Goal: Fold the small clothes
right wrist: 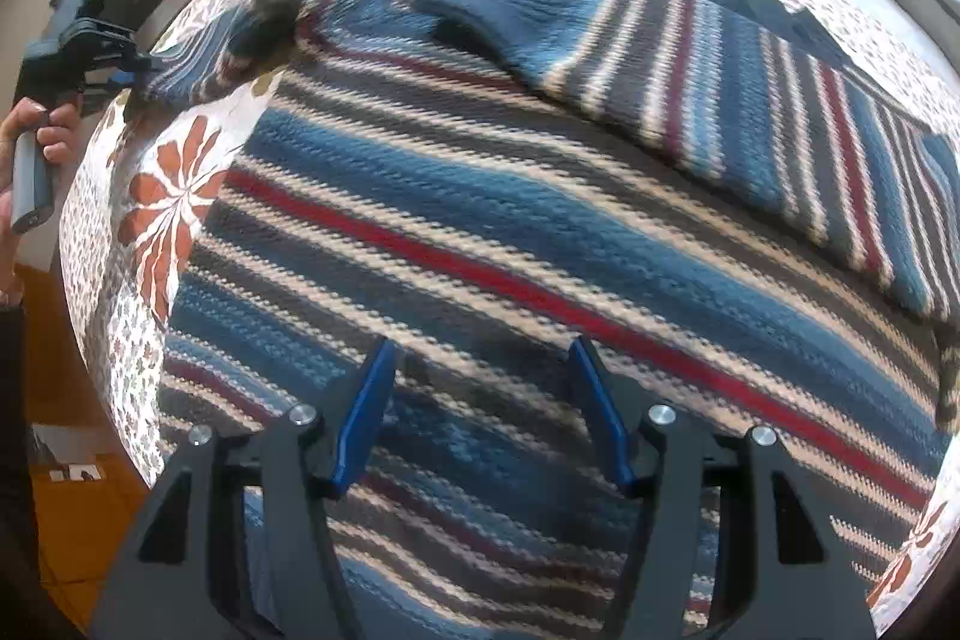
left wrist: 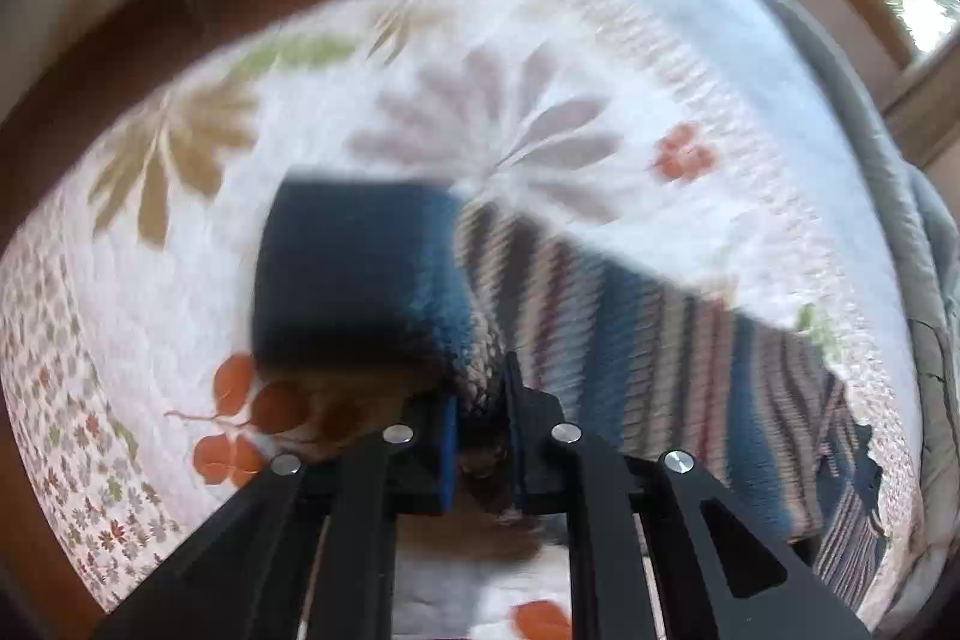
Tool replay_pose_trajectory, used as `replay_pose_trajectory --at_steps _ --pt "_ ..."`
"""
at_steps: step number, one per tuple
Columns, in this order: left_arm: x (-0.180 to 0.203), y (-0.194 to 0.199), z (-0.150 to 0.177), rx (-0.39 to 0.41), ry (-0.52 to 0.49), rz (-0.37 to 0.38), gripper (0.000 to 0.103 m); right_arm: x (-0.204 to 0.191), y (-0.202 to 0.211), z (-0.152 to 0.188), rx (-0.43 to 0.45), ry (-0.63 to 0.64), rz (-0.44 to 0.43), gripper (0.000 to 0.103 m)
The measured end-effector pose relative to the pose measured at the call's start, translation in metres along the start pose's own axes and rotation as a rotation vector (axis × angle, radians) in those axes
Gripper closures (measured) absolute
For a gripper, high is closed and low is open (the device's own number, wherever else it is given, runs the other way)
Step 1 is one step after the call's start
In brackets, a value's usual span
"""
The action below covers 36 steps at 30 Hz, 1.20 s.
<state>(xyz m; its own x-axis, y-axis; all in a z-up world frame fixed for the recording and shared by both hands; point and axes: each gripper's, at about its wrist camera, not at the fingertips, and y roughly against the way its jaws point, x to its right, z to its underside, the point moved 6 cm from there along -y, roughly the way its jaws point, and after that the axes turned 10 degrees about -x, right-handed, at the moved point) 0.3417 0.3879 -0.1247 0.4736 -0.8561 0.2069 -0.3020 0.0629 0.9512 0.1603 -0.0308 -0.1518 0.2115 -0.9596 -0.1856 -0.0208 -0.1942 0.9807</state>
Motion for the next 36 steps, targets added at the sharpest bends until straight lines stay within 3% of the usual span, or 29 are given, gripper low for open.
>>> replay_pose_trajectory --at_steps 4,7,10,15,19,25,29,31,33,36 --pt "0.066 0.038 0.016 0.132 -0.165 0.039 0.090 0.022 0.009 0.008 0.019 -0.022 0.007 0.040" --pt "0.133 0.070 0.051 0.220 -0.356 0.065 0.090 0.042 0.017 0.013 0.031 -0.047 0.016 0.040" --pt "0.197 0.086 0.092 0.251 -0.515 0.103 0.090 0.061 0.023 0.017 0.044 -0.076 0.018 0.040" --pt "0.276 0.087 0.155 0.245 -0.671 0.138 0.090 0.094 0.033 0.028 0.067 -0.125 0.027 0.040" --pt "0.329 0.074 0.193 0.201 -0.734 0.177 0.090 0.120 0.038 0.041 0.076 -0.168 0.033 0.040" --pt "0.366 0.042 0.235 0.116 -0.776 0.200 0.090 0.143 0.042 0.053 0.087 -0.206 0.037 0.040" --pt "0.383 0.013 0.263 0.012 -0.801 0.196 0.088 0.157 0.041 0.056 0.087 -0.228 0.035 0.040" --pt "0.385 0.002 0.273 -0.039 -0.808 0.193 0.083 0.162 0.040 0.057 0.085 -0.236 0.035 0.040" --pt "0.387 -0.007 0.284 -0.068 -0.825 0.176 0.065 0.168 0.038 0.058 0.083 -0.244 0.032 0.040" --pt "0.390 -0.011 0.296 -0.079 -0.871 0.168 0.046 0.172 0.034 0.060 0.075 -0.261 0.027 0.040"
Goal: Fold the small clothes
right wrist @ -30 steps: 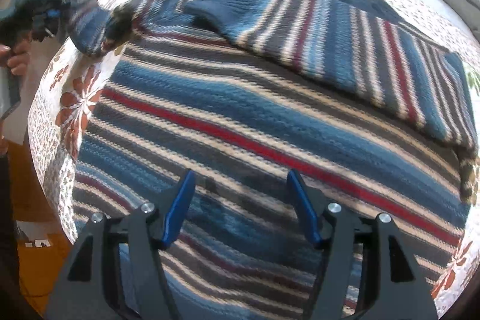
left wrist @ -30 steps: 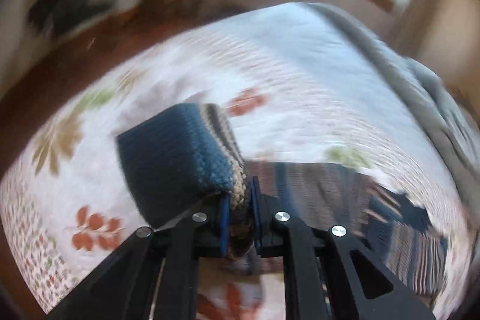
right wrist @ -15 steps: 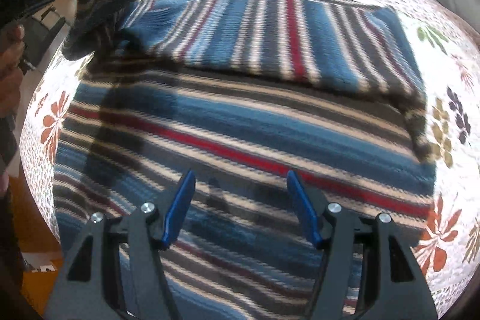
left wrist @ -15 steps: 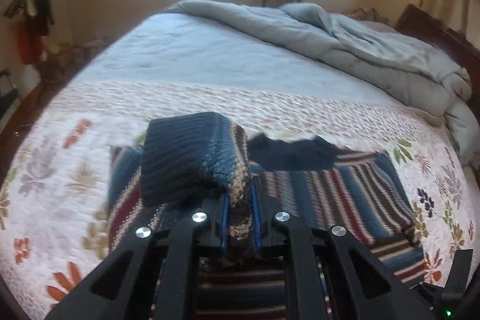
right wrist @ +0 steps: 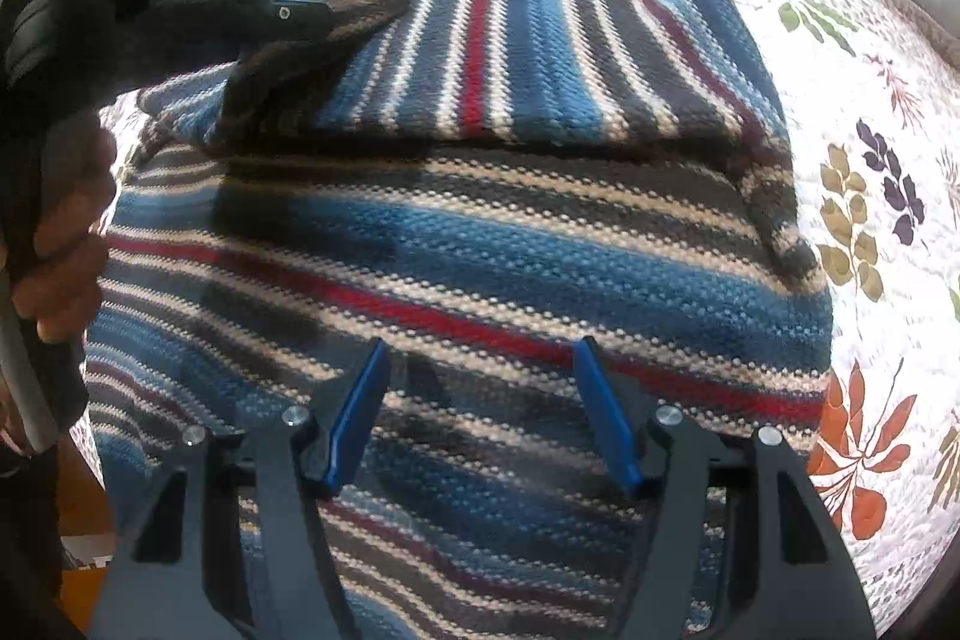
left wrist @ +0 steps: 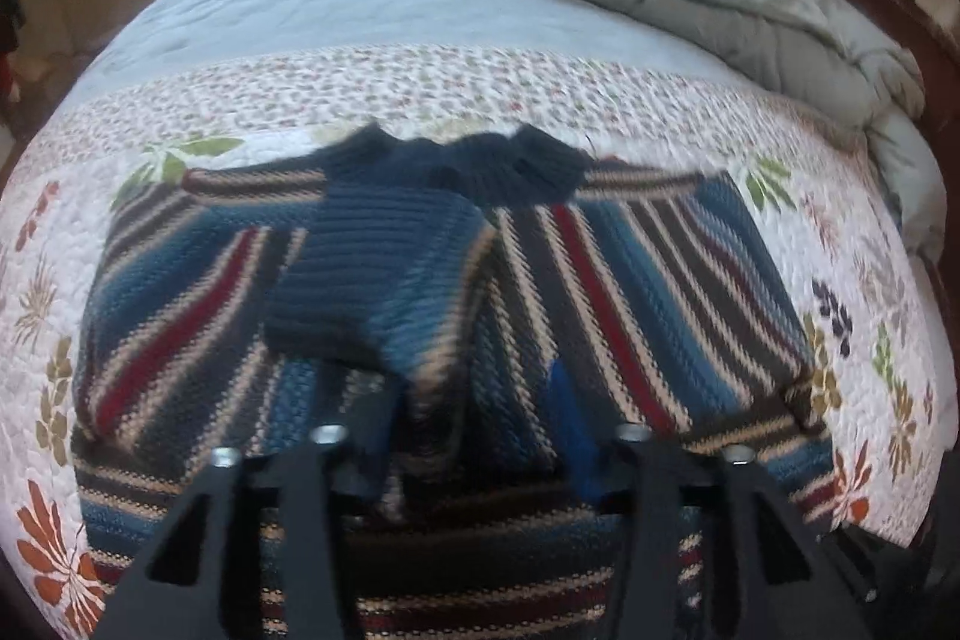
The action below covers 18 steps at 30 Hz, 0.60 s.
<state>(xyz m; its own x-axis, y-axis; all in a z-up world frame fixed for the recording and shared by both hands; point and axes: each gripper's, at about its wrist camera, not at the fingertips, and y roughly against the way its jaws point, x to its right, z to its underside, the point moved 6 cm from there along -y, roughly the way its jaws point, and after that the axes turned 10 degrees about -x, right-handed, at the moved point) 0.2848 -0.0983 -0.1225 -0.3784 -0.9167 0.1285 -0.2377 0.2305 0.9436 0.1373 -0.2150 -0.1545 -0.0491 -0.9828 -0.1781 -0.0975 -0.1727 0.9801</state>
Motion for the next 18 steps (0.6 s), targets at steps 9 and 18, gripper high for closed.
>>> replay_pose_trajectory --at_steps 9,18 --pt "-0.019 0.044 0.024 0.021 0.023 0.157 0.029 0.004 -0.005 -0.012 0.001 -0.012 -0.001 0.040" --pt "-0.127 0.071 0.066 0.051 0.248 -0.073 0.023 -0.039 0.022 -0.071 0.077 0.063 -0.016 0.040"
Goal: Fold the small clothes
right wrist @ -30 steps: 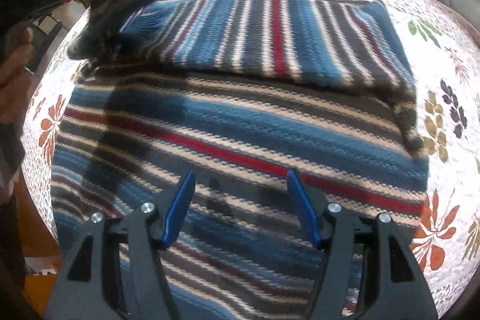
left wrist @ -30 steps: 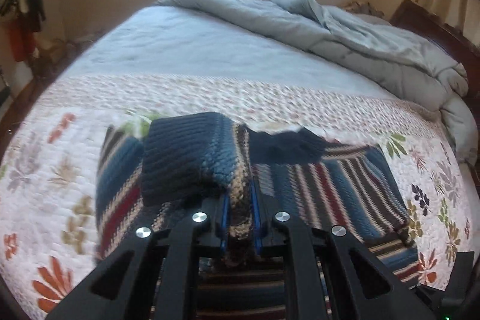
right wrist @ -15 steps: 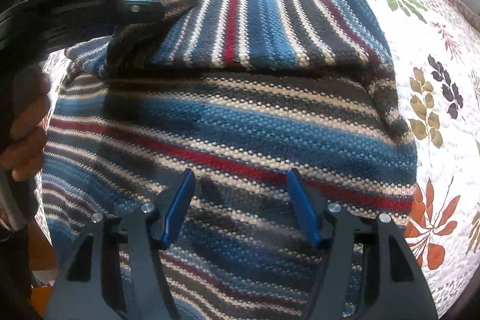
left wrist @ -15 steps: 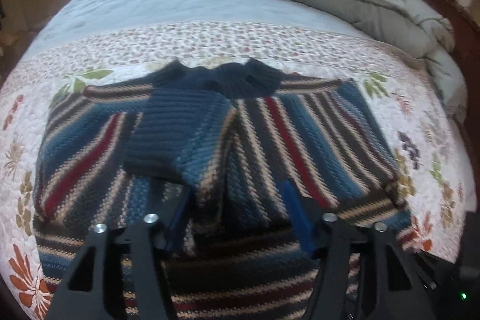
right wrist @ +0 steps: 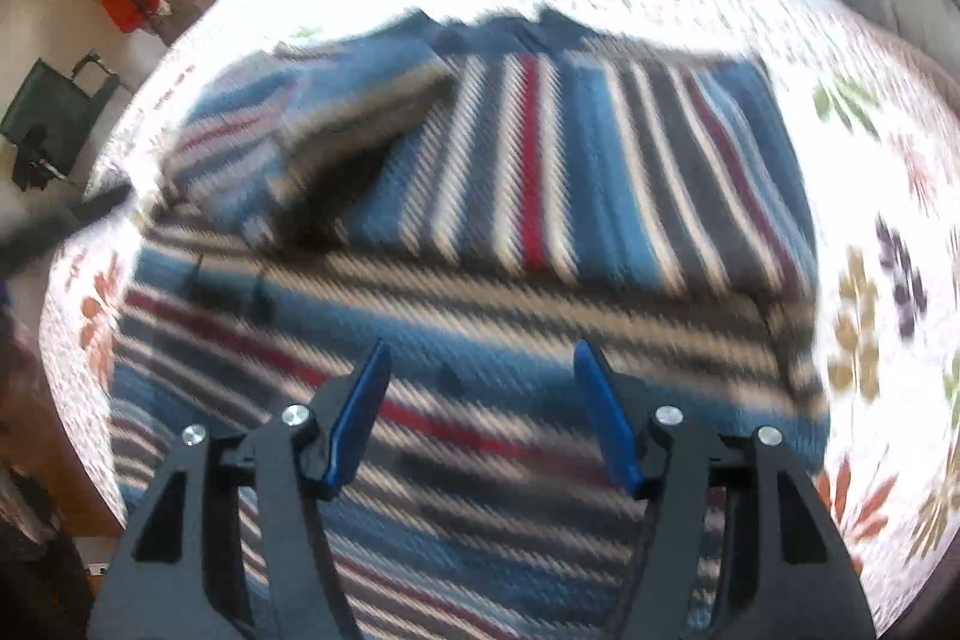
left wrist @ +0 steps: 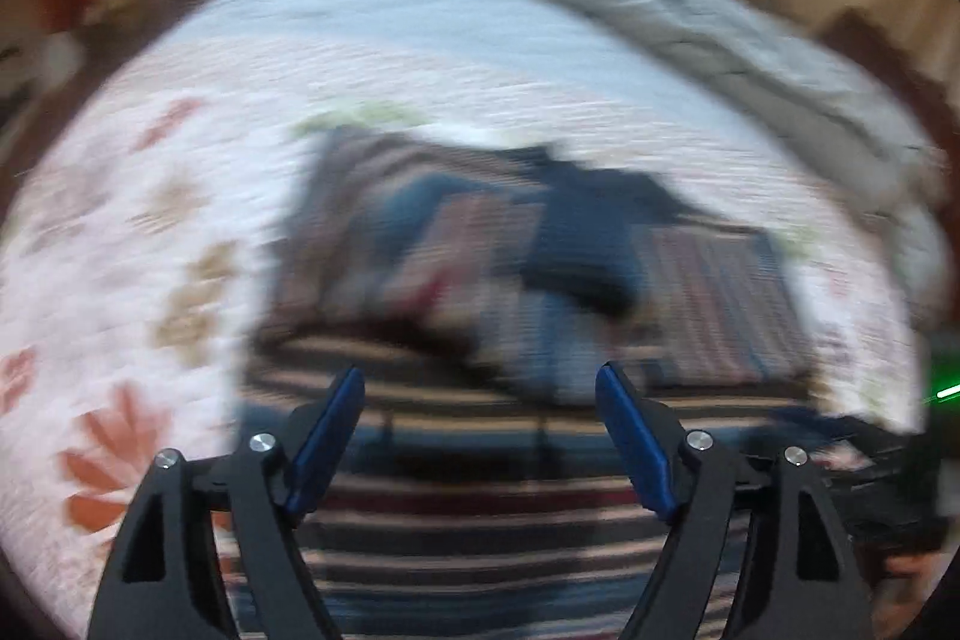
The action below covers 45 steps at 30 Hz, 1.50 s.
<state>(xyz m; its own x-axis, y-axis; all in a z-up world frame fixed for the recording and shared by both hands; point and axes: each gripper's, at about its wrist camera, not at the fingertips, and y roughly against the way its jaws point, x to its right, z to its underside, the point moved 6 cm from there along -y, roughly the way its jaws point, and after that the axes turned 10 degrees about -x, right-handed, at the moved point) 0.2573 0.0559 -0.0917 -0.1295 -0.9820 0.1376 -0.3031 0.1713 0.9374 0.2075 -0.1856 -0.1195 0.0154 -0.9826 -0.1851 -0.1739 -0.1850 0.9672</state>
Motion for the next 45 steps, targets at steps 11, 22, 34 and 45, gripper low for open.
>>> replay_pose_trajectory --at_steps 11,22,34,45 --pt "-0.070 -0.042 -0.003 -0.147 0.113 -0.173 0.023 -0.096 -0.037 -0.119 -0.002 0.205 0.145 0.040" --pt "-0.086 -0.056 -0.014 -0.164 0.153 -0.183 0.023 -0.093 -0.080 -0.139 -0.052 0.218 0.195 0.089" --pt "-0.058 -0.061 -0.010 -0.156 0.101 -0.184 0.021 0.068 -0.006 -0.076 0.054 -0.154 0.028 0.051" --pt "-0.023 -0.063 -0.003 -0.181 0.019 -0.161 0.020 0.124 -0.005 -0.052 0.042 -0.274 -0.181 0.029"
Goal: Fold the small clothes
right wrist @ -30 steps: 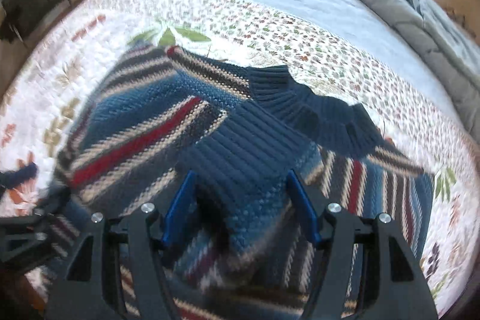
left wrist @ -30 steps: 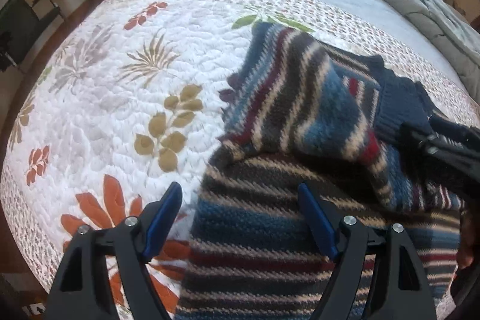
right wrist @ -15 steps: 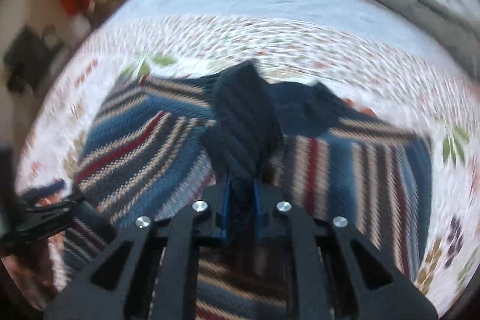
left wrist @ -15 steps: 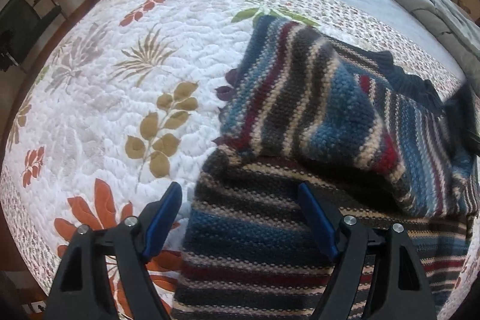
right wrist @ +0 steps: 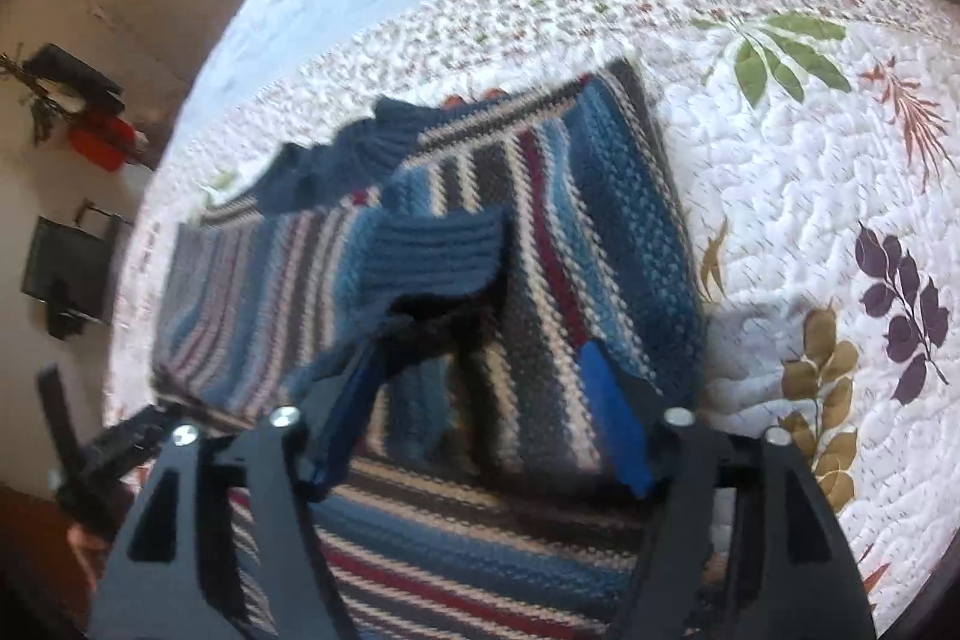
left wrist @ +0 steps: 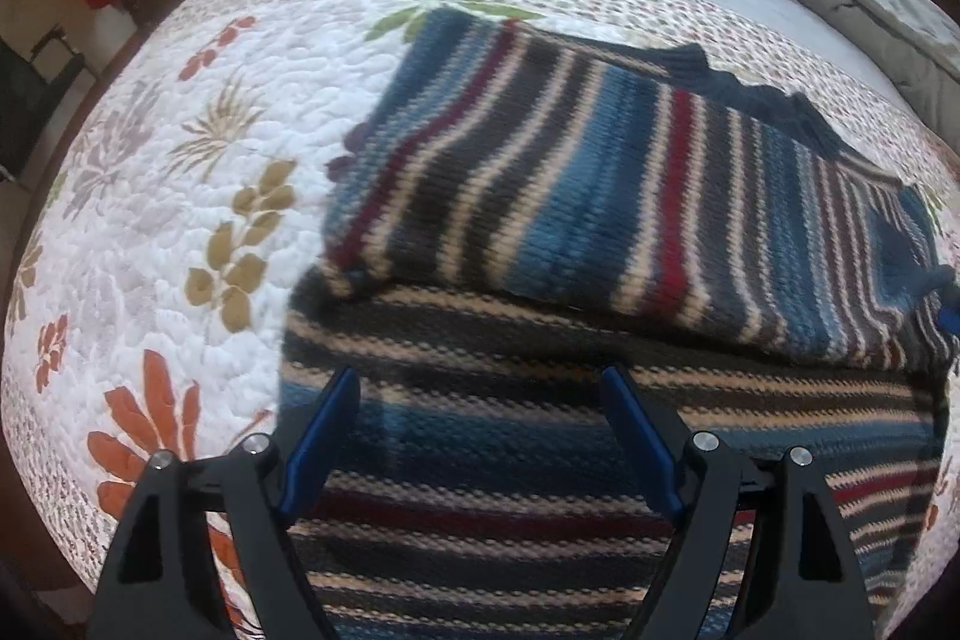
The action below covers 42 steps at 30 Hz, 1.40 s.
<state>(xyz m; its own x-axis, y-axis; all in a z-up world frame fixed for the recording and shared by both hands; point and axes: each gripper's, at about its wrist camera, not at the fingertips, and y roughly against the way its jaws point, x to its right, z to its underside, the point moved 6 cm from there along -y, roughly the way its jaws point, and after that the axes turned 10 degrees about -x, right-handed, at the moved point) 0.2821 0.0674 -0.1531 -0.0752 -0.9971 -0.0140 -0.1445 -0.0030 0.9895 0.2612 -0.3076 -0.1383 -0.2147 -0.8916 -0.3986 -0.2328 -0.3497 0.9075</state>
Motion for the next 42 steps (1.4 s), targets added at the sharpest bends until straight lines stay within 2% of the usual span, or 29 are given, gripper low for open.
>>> replay_pose_trajectory --at_steps 5,8,13,15,17,18,20,21,24,25,27,29,31,33,36,39,42 --pt "0.008 0.002 -0.006 0.011 -0.003 0.025 0.019 -0.004 0.015 0.003 -0.002 0.008 -0.001 0.029" --pt "0.014 0.002 -0.011 0.010 -0.001 0.039 0.019 -0.001 0.007 0.002 -0.033 0.014 0.034 0.029" --pt "0.024 0.002 -0.014 0.014 -0.009 0.051 0.019 -0.012 -0.016 -0.008 -0.081 0.026 -0.036 0.032" --pt "0.026 0.001 -0.015 0.017 -0.017 0.043 0.019 -0.018 -0.033 -0.011 -0.130 0.024 -0.066 0.043" --pt "0.027 -0.001 -0.015 0.011 -0.018 0.043 0.019 -0.020 -0.043 -0.014 -0.143 0.031 -0.034 0.074" --pt "0.027 -0.002 -0.015 0.009 -0.018 0.044 0.019 -0.023 -0.045 -0.015 -0.135 0.055 0.000 0.080" --pt "0.026 -0.004 -0.016 0.007 -0.017 0.049 0.019 -0.028 -0.040 -0.016 -0.121 0.085 -0.005 0.095" --pt "0.026 -0.004 -0.017 0.008 -0.016 0.050 0.019 -0.032 -0.033 -0.017 -0.109 0.100 -0.021 0.095" --pt "0.028 -0.005 -0.018 0.013 -0.020 0.062 0.018 -0.038 -0.006 -0.029 0.004 0.151 -0.006 0.095" --pt "0.029 -0.005 -0.018 0.015 -0.024 0.063 0.018 -0.040 0.008 -0.035 0.062 0.170 0.008 0.095" --pt "0.032 -0.008 -0.018 0.013 -0.027 0.054 0.015 -0.038 0.019 -0.042 0.114 0.177 0.039 0.095" --pt "0.033 -0.014 -0.017 -0.001 -0.022 0.047 0.015 -0.030 0.011 -0.045 0.093 0.181 0.080 0.095" --pt "0.035 -0.021 -0.016 -0.021 -0.022 0.054 0.015 -0.017 -0.012 -0.044 0.024 0.157 0.105 0.094" --pt "0.036 -0.026 -0.014 -0.034 -0.025 0.044 0.015 -0.003 -0.034 -0.039 -0.036 0.139 0.137 0.088" --pt "0.039 -0.024 -0.008 -0.024 -0.062 0.031 0.015 0.002 -0.032 -0.035 -0.004 0.141 0.126 0.076" --pt "0.040 -0.017 0.002 -0.019 -0.107 0.017 0.015 0.006 -0.015 -0.022 0.003 0.139 0.137 0.075" --pt "0.037 -0.011 0.022 -0.017 -0.164 -0.003 0.015 0.001 0.000 0.005 0.001 0.159 0.164 0.073"
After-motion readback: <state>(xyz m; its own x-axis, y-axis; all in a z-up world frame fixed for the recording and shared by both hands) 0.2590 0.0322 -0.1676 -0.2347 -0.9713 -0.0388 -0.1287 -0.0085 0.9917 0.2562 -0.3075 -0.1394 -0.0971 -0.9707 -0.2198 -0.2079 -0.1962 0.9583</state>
